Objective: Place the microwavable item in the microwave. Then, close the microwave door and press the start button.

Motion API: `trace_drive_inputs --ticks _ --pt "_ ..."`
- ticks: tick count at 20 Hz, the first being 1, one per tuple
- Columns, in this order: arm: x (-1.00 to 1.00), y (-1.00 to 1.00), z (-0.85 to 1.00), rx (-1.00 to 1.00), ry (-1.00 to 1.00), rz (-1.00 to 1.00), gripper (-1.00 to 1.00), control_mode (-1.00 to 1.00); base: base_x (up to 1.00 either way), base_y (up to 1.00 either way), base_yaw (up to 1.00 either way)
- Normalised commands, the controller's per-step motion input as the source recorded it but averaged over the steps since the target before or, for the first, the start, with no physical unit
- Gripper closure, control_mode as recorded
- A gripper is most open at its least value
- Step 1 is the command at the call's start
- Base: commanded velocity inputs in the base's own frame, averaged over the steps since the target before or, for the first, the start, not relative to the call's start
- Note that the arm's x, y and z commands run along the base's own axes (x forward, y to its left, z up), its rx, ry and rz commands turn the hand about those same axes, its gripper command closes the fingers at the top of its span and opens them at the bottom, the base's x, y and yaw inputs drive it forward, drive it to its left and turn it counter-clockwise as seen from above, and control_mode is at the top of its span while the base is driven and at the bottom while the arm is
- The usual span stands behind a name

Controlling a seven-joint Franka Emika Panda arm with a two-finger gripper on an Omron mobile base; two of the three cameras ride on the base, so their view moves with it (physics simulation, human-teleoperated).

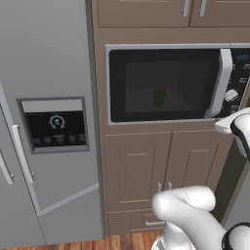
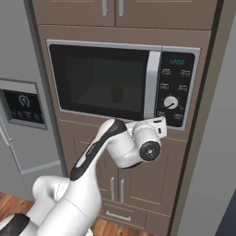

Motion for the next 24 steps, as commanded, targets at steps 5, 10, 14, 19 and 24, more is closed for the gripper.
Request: trace_drive_inputs --ticks 5,10,14,19,24 --pt "0.4 -0.02 -0.53 -0.12 0.02 0.21 -1.0 -1.0 0.0 0.0 0.0" --pt "0.15 -0.05 -0.28 -0.17 0.0 0.15 -1.0 -1.0 0.0 0.0 0.0" --pt "-0.02 -0.12 0.03 -0.12 0.0 0.01 -1.0 -1.0 0.0 0.0 0.0" --pt "0.0 0.0 0.11 -0.1 0.0 0.0 -1.0 -1.0 0.0 0.0 0.0" --pt "0.0 0.0 0.0 -0.09 0.0 0.0 -1.0 -1.0 0.0 0.0 0.0"
